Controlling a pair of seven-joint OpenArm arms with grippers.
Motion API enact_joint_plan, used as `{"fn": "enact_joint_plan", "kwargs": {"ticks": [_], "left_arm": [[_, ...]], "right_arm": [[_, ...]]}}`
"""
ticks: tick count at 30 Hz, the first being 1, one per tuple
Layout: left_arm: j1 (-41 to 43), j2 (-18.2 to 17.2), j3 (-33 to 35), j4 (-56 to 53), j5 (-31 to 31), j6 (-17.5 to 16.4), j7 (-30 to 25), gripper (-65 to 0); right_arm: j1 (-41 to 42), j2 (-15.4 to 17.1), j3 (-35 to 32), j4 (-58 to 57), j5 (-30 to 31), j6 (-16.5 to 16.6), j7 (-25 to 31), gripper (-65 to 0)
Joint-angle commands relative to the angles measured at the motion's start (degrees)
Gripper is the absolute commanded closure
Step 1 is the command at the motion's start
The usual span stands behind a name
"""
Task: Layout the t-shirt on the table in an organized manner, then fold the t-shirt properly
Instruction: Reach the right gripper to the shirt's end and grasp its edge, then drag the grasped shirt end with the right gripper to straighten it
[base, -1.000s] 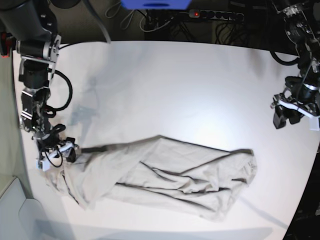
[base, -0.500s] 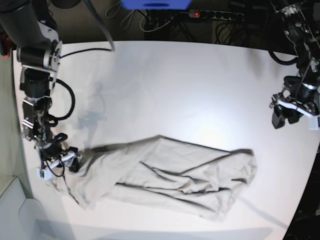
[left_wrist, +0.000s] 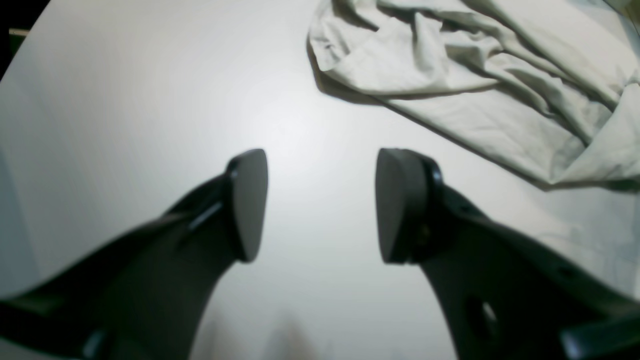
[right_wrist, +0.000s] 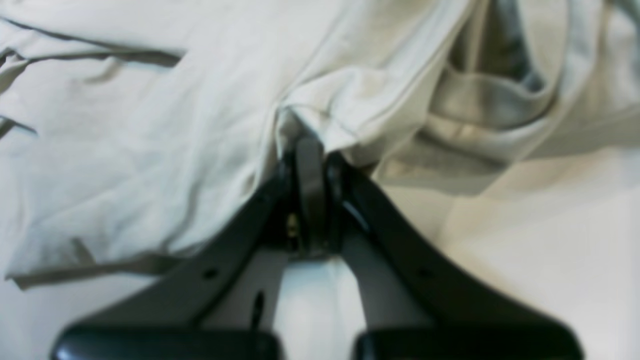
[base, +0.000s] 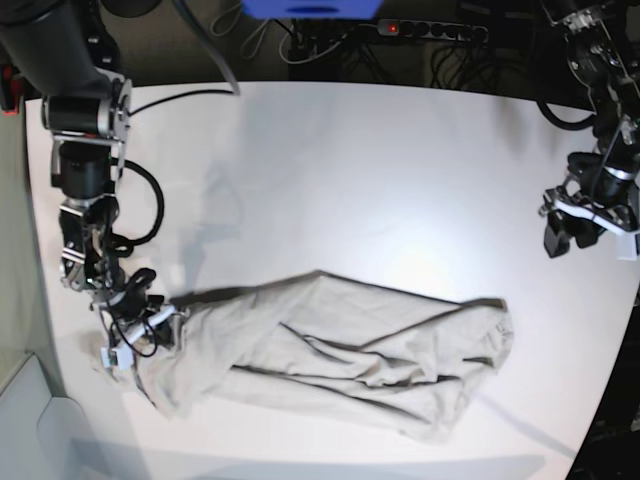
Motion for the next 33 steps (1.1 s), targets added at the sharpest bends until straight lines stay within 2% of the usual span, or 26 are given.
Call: {"fn": "enact_joint_plan", "kwargs": {"ticks": [1, 6, 9, 12, 15, 22, 31, 33], "left_arm": [[-0.5, -0.8, -0.3, 1.2, -0.5, -0.2, -1.3, -33.7], [-0.5, -0.7, -0.3, 2.0, -0.6, -0.2, -1.3, -33.7], [-0.4, 0.7, -0.4, 4.5, -0.6, -0.2, -1.3, -33.7], [0.5, 1.6, -1.7, 6.5, -0.6, -0.2, -1.3, -33.7], [0.7, 2.6, -1.9, 6.8, -0.6, -0.2, -1.3, -33.7], [0.9, 2.8, -1.9, 6.9, -0.6, -0.2, -1.3, -33.7], [0.7, 2.8, -2.0, 6.9, -0.6, -0.2, -1.3, -33.7], [0.5, 2.8, -1.8, 6.5, -0.6, -0.2, -1.3, -33.7]], "right_arm": [[-0.2, 1.8, 1.1, 4.8, 0.9, 0.6, 0.2, 0.0], [-10.4, 1.8, 8.5, 31.5, 0.9, 0.6, -9.1, 0.0], [-14.0, 0.2, 12.5, 45.0, 0.9, 0.7, -14.5, 0.0], [-15.3, -2.3, 16.0, 57.3, 1.0, 0.8, -19.4, 0.0], [-14.0, -3.2, 17.2, 65.8, 1.0, 0.8, -24.2, 0.0], [-11.0, -3.3, 17.3, 67.0, 0.8, 0.8, -30.4, 0.0], [-25.1, -3.0, 17.5, 63.0, 0.8, 0.8, -29.8, 0.0], [-27.2, -3.1, 19.3, 62.9, 0.7, 0.8, -29.1, 0.0]]}}
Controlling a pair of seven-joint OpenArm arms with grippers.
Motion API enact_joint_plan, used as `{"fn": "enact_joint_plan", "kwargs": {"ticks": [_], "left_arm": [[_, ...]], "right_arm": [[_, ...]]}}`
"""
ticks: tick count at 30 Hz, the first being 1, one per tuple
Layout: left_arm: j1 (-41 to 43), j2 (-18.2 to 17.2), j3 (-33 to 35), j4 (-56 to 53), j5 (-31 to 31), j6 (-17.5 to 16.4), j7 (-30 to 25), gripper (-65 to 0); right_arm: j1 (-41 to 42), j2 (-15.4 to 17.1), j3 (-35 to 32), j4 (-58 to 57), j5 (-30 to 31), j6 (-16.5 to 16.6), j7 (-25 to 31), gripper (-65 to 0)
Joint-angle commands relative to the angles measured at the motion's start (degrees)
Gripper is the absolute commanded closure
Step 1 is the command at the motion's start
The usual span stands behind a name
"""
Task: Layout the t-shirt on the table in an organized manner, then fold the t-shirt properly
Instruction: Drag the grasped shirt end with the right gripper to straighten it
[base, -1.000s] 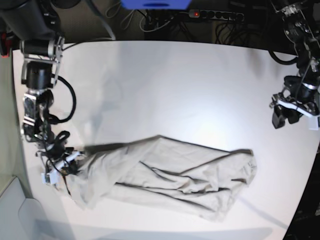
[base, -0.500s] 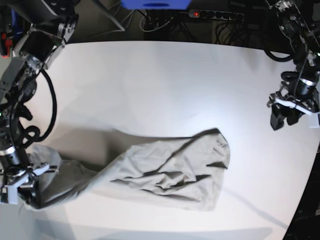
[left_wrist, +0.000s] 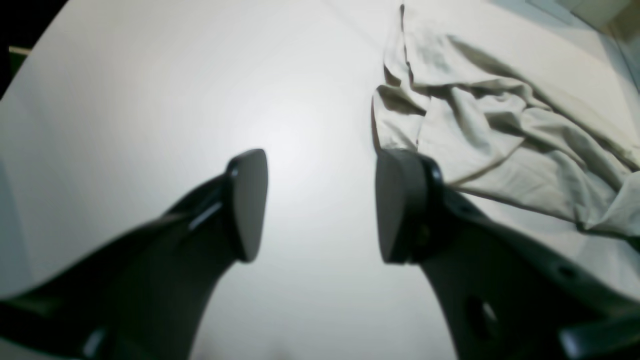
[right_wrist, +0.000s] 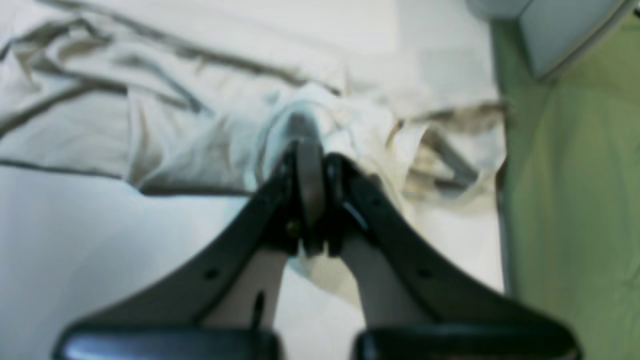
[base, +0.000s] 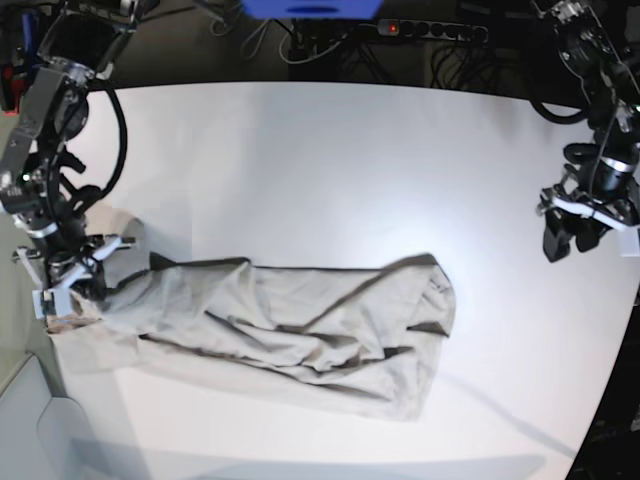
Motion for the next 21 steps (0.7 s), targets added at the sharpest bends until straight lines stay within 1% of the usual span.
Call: {"fn": "enact_joint_plan", "kwargs": {"ticks": [1, 3, 5, 6, 8, 10, 12, 13, 16, 19, 21], "left_arm": [[-1.0, -0.8, 0.0, 0.7, -0.6, -0.2, -1.4, -33.7], [-2.6, -0.8, 0.2, 0.6, -0.6, -0.2, -1.4, -33.7], [-3.2, -0.8, 0.2, 0.5, -0.6, -0.2, -1.4, -33.7], [-3.3, -0.4, 0.2, 0.5, -0.6, -0.2, -1.4, -33.7], [-3.5, 0.3, 0.2, 0.5, -0.6, -0.2, -1.3, -33.7], [-3.6, 0.4, 0.3, 0.5, -0.6, -0.2, -1.3, -33.7], [-3.6, 0.6, 1.5, 0.5, -0.6, -0.2, -1.3, -33.7], [-3.6, 0.7, 1.8, 0.5, -0.6, -0.2, -1.3, -33.7], [-3.0, 0.7, 2.3, 1.0, -0.6, -0.2, -1.3, -33.7], [-2.6, 0.7, 2.0, 1.0, -0.6, -0.2, -1.3, -33.7], [-0.9, 0.7, 1.9, 1.2, -0.6, -0.2, -1.3, -33.7]], "right_arm": [[0.7, 0.7, 1.9, 0.8, 0.4, -0.2, 3.0, 0.0], [0.7, 0.7, 4.5, 0.7, 0.4, -0.3, 4.8, 0.0], [0.7, 0.7, 8.3, 3.2, 0.8, -0.3, 5.3, 0.0], [0.7, 0.7, 9.9, 5.4, 2.3, -0.2, 5.2, 0.0], [0.7, 1.5, 11.3, 8.8, 8.1, 0.9, 5.2, 0.0], [3.6, 3.7, 9.7, 10.9, 12.2, 1.5, 4.8, 0.0], [7.9, 4.9, 5.9, 11.1, 12.8, 1.4, 3.9, 0.0], [10.7, 5.0, 3.9, 10.8, 12.4, 1.3, 3.0, 0.0], [20.0, 4.6, -1.8, 7.4, 8.5, -0.5, 0.7, 0.0], [28.8, 1.8, -4.7, 1.2, 4.2, -0.6, 0.7, 0.0], [34.3, -0.2, -4.9, -4.1, 0.1, -0.6, 0.6, 0.0]]}}
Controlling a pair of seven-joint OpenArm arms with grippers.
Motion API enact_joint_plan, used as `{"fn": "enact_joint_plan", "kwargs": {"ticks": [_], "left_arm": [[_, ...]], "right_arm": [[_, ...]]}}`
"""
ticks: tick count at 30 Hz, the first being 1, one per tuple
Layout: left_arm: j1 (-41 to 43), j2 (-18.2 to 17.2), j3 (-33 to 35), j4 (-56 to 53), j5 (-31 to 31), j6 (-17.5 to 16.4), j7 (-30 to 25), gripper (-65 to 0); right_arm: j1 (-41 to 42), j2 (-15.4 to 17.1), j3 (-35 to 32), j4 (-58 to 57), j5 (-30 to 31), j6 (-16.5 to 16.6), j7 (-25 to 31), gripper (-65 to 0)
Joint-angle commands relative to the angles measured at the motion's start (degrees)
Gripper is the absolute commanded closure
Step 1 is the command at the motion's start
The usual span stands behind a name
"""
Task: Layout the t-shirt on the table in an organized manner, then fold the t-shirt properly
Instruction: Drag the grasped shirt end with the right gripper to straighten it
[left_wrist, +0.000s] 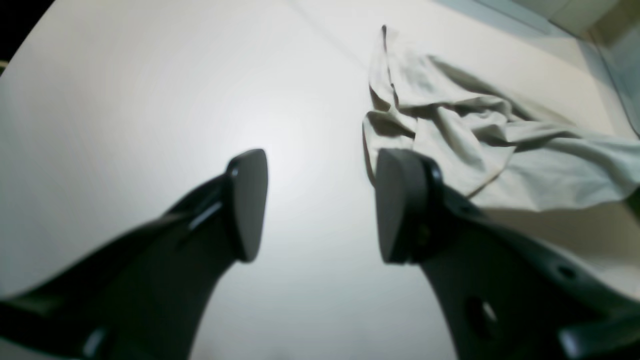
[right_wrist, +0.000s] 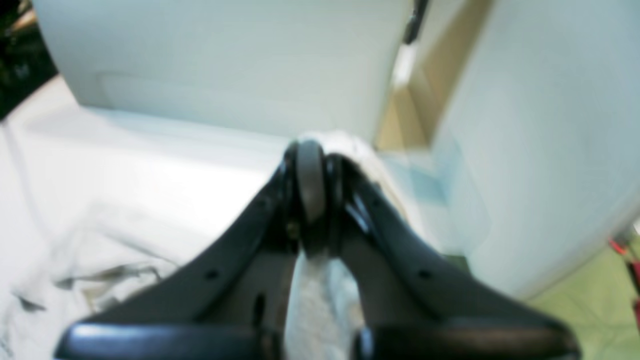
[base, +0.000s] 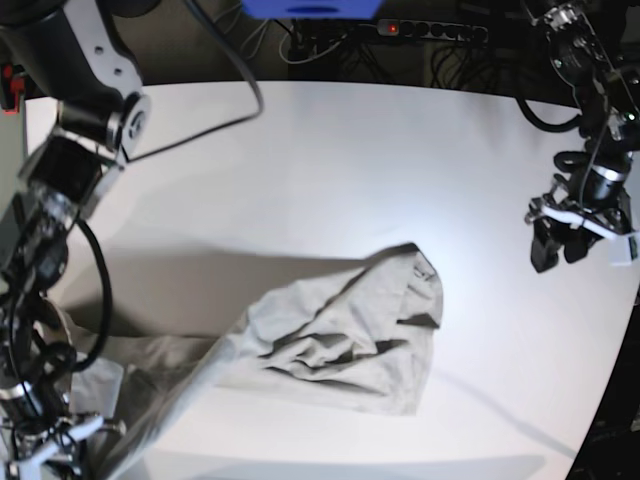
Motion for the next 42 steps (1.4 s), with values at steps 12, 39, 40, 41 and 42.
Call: {"fn": "enact_joint_plan", "kwargs": {"ticks": [12, 39, 40, 41, 42], "left_arm": [[2.4, -0.6, -1.2, 2.4, -0.5, -0.2, -1.0, -33.7], [-0.5, -0.9, -0.8, 2.2, -0.5, -0.2, -0.9, -33.7], [-0.5, -0.9, -0.8, 2.1, -0.5, -0.2, -0.9, -33.7], [-0.5, -0.9, -0.8, 2.1, -0.5, -0.2, -0.9, -33.7], [-0.5, -0.8, -0.8, 2.1, -0.5, -0.2, -0.9, -33.7]], "right_arm": [[-12.8, -0.8, 0.5, 1.8, -3.8, -0.1, 2.2, 0.0], [-16.5, 5.3, 1.0, -20.3, 6.1, 0.1, 1.8, -29.0], [-16.5, 5.8, 1.2, -20.2, 6.0, 0.1, 1.8, -31.7], [-17.2, 6.4, 1.3, -19.2, 6.3, 0.1, 1.7, -34.4], [-18.7, 6.7, 1.4, -17.4, 6.4, 0.1, 1.8, -36.6]]}}
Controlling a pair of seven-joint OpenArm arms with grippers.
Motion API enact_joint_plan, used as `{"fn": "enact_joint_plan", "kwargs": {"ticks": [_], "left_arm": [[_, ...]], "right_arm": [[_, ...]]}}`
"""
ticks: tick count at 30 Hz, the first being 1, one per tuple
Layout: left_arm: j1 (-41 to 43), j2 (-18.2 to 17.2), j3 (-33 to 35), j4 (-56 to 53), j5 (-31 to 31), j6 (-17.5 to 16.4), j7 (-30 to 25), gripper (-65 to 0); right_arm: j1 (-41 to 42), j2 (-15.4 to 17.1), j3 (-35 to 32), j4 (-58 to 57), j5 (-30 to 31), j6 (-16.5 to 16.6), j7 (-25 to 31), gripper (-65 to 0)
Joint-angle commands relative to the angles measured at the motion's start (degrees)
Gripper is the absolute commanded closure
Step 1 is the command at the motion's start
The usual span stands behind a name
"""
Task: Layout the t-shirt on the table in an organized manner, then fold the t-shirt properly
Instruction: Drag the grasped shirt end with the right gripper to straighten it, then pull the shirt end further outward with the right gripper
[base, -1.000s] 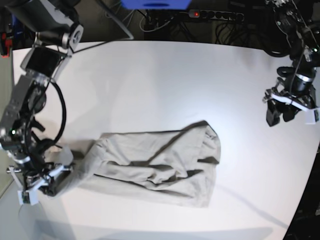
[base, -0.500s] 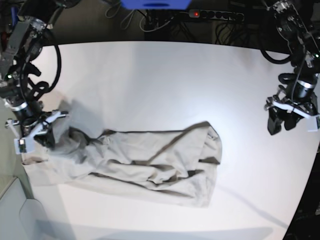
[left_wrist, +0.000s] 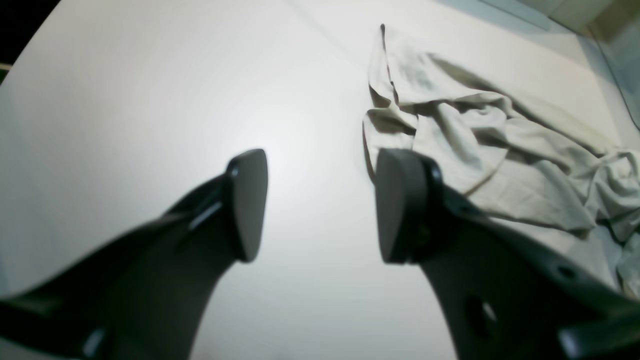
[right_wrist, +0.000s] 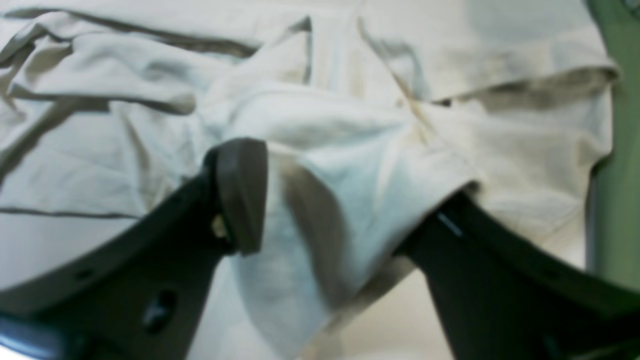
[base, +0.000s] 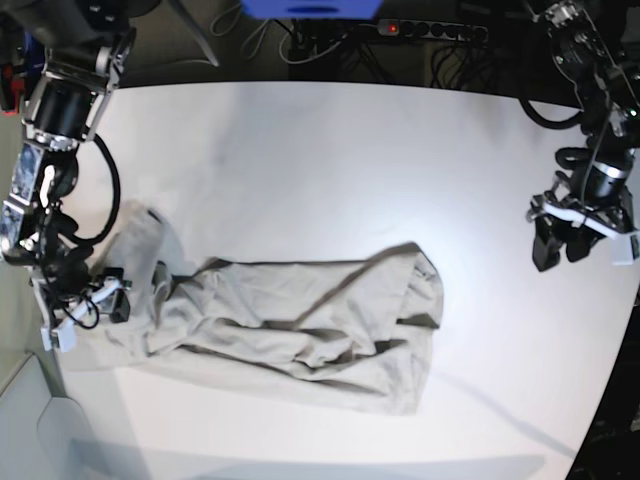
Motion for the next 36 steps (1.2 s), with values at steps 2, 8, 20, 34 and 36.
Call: {"fn": "enact_joint_plan", "kwargs": {"ticks": [2, 8, 20, 34, 36], "left_arm": [[-0.6, -0.5, -0.3, 1.0, -0.6, -0.2, -1.5, -33.7], [-0.6, -0.3, -0.3, 0.9, -0.6, -0.2, -1.5, -33.7], [-0.7, -0.3, -0.3, 0.8, -0.6, -0.2, -1.5, -33.7], [-0.2, -0.3, -0.5, 1.2, -0.6, -0.2, -1.5, -33.7], [-0.2, -0.3, -0.5, 1.2, -0.6, -0.2, -1.5, -33.7]], "right_arm": [[-2.8, 1.1, 1.5, 5.9, 0.8, 0.4, 1.6, -38.5], [-12.8, -3.8, 7.8, 19.5, 0.9, 0.4, 1.2, -38.6], [-21.0, -13.3, 9.2, 19.8, 0.7, 0.4, 1.5, -38.5], [-18.2, -11.9, 8.7, 4.4, 0.7, 0.4, 6.5, -32.7], [-17.4, -12.0, 8.6, 4.4, 0.7, 0.4, 6.3, -25.7]]}}
